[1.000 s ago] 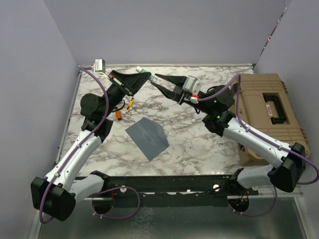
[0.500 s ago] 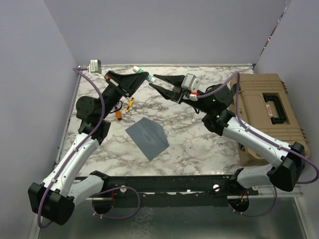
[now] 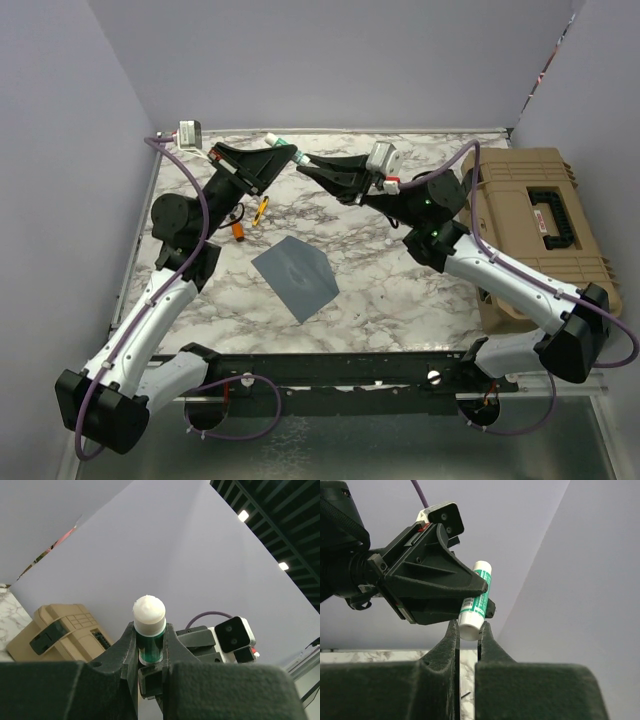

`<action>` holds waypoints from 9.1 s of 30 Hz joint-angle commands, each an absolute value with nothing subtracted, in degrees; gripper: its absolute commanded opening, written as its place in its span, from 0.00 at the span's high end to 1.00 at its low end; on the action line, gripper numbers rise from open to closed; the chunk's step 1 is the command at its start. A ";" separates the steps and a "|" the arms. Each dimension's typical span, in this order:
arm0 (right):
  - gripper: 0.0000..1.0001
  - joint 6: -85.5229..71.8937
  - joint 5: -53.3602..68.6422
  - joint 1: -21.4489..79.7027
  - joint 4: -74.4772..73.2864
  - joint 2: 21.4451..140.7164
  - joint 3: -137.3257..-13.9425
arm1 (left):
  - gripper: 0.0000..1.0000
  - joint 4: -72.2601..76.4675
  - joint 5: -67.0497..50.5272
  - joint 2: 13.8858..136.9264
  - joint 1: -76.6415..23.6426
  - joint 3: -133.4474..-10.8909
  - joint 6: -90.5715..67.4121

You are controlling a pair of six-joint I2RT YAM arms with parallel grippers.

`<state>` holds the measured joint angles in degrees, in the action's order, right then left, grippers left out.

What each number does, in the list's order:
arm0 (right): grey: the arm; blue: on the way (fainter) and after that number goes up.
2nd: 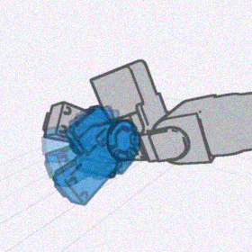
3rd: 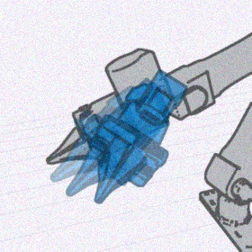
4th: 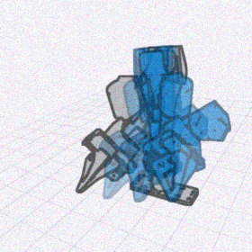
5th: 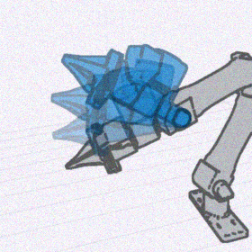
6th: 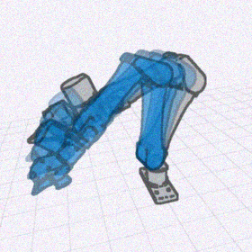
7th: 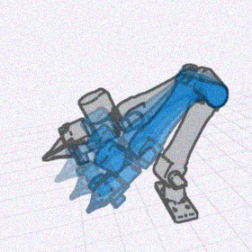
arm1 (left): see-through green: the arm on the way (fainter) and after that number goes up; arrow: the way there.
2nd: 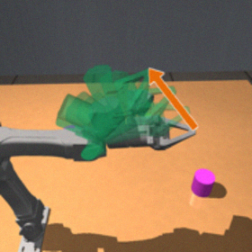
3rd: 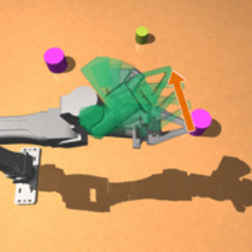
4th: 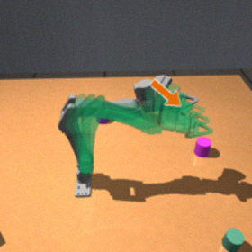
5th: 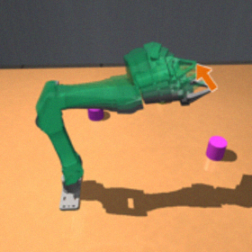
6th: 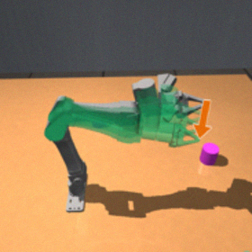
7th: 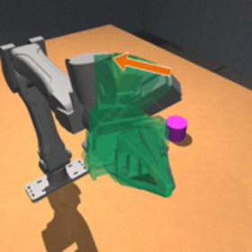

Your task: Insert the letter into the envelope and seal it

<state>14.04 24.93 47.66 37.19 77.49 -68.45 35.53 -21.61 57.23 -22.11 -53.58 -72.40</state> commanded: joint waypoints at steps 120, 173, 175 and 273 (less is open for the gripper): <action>0.82 19.10 13.26 50.29 49.24 82.44 -67.24 | 1.00 23.91 -23.40 58.69 -21.96 -59.24 -83.02; 1.00 -21.26 54.07 29.50 23.63 83.37 -79.18 | 0.59 35.16 -45.78 67.68 -17.17 -57.31 -89.07; 1.00 -21.25 54.36 29.53 23.75 83.65 -79.03 | 0.68 35.16 -45.91 67.75 -17.18 -57.30 -89.12; 0.99 -0.56 -10.30 59.72 10.31 109.39 -63.60 | 1.00 9.37 -14.91 86.03 -13.08 -26.05 -47.33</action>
